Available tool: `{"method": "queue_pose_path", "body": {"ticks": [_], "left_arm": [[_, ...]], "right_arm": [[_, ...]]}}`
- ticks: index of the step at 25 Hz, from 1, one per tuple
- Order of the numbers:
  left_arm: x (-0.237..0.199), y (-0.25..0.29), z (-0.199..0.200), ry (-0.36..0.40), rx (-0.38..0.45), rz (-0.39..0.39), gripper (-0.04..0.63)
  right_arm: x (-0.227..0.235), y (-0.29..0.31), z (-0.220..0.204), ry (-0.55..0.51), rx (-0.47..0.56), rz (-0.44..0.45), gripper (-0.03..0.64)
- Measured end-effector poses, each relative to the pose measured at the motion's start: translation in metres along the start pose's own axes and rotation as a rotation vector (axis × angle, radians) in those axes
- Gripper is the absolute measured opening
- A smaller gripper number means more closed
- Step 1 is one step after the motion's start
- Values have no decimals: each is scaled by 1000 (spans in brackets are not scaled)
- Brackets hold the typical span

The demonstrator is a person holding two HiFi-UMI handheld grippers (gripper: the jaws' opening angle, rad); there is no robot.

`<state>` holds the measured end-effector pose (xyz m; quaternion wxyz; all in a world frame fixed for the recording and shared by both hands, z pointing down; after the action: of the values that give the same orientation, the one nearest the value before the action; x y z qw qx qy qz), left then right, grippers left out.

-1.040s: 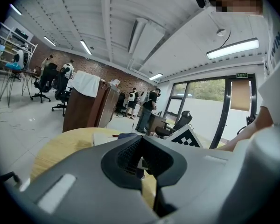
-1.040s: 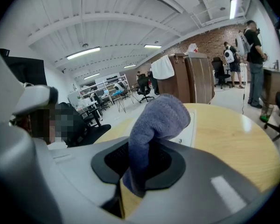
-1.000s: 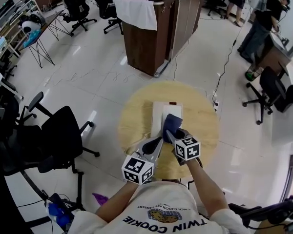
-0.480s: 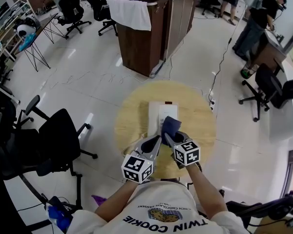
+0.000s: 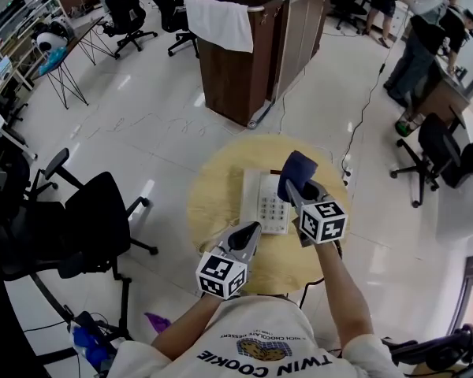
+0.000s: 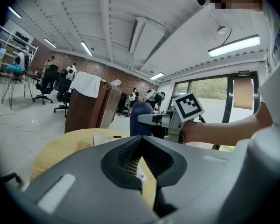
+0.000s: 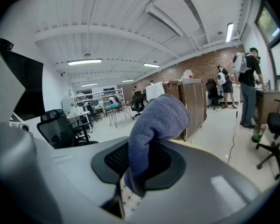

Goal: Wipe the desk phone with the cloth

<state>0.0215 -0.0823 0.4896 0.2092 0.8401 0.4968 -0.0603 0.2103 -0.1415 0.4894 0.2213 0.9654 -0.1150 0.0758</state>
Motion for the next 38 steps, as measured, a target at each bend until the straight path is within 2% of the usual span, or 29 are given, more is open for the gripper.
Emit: {"method": "queue_pose_path", "body": {"ticks": [3,10,20,38], "left_arm": [[-1,-1,0,4,-2,21,-9],[-3,-1,1,6,0,68,-9],[-5,-1,-2,-1,-12,102,-9],[1,8,-4,14,-24,9,-9]], "right_arm": [[18,15,3,-5,-30,-11,72],[39,53,-20,30,-120,13,72],[43,77,-38,83,-170,69,72],[14,41,-74,104,-177,77,72]]}}
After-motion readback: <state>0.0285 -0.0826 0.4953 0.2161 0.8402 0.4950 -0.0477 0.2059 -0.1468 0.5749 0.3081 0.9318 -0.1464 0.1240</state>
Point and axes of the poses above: the fingertips, and each gripper's own axes: y forward along the fingers, x to its right, z out of its top, the point moved 6 cm from there along -y, backward along the fingers, and after that the axes turned 4 degrees about -x, right-handed, at the moved point
